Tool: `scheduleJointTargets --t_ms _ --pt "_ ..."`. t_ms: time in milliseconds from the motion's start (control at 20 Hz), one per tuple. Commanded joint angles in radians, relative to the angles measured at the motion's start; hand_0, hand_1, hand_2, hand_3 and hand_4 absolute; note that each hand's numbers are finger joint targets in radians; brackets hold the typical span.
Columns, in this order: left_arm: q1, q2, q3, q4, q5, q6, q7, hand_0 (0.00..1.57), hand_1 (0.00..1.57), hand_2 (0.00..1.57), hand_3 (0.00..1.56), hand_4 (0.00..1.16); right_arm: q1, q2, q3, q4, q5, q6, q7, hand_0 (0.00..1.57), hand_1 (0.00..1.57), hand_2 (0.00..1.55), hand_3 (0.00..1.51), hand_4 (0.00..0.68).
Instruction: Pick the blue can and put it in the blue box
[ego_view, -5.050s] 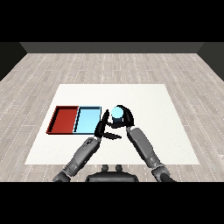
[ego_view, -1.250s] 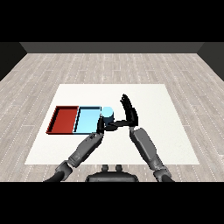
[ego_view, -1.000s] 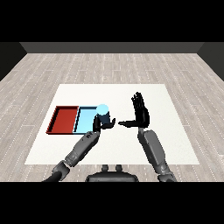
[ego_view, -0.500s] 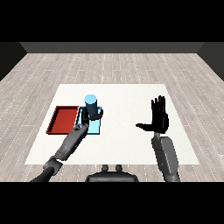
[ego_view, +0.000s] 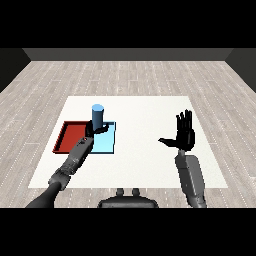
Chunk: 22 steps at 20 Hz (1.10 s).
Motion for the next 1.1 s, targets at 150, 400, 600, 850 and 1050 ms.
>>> scheduleJointTargets --t_ms 150,400,600,850,1050 --pt "-0.057 -0.006 0.029 0.287 -0.037 0.006 0.043 1.57 1.57 1.51 1.35 0.99 -0.017 0.028 -0.002 0.044 0.016 -0.023 -0.013 0.00 0.00 0.00 0.00 0.000" --pt "-0.079 -0.057 0.009 0.423 -0.062 0.018 0.179 0.90 0.90 0.84 0.95 0.90 -0.047 0.005 -0.008 0.108 0.014 0.015 -0.008 0.00 0.00 0.00 0.00 0.000" --pt "0.006 -0.060 0.022 0.437 -0.062 -0.020 0.080 0.90 0.90 0.89 0.81 0.89 0.021 0.004 -0.026 0.070 -0.004 0.058 -0.063 0.00 0.00 0.00 0.00 0.000" --pt "-0.022 -0.024 0.008 0.454 -0.090 -0.132 0.106 0.00 0.00 0.24 0.28 0.67 -0.012 0.015 -0.033 0.091 -0.014 0.055 -0.049 0.00 0.00 0.00 0.00 0.000" --pt "-0.052 -0.044 -0.041 0.465 -0.150 0.035 0.134 0.00 0.00 0.00 0.00 0.00 -0.017 0.052 -0.013 0.127 0.003 0.055 -0.089 0.00 0.00 0.00 0.00 0.000"
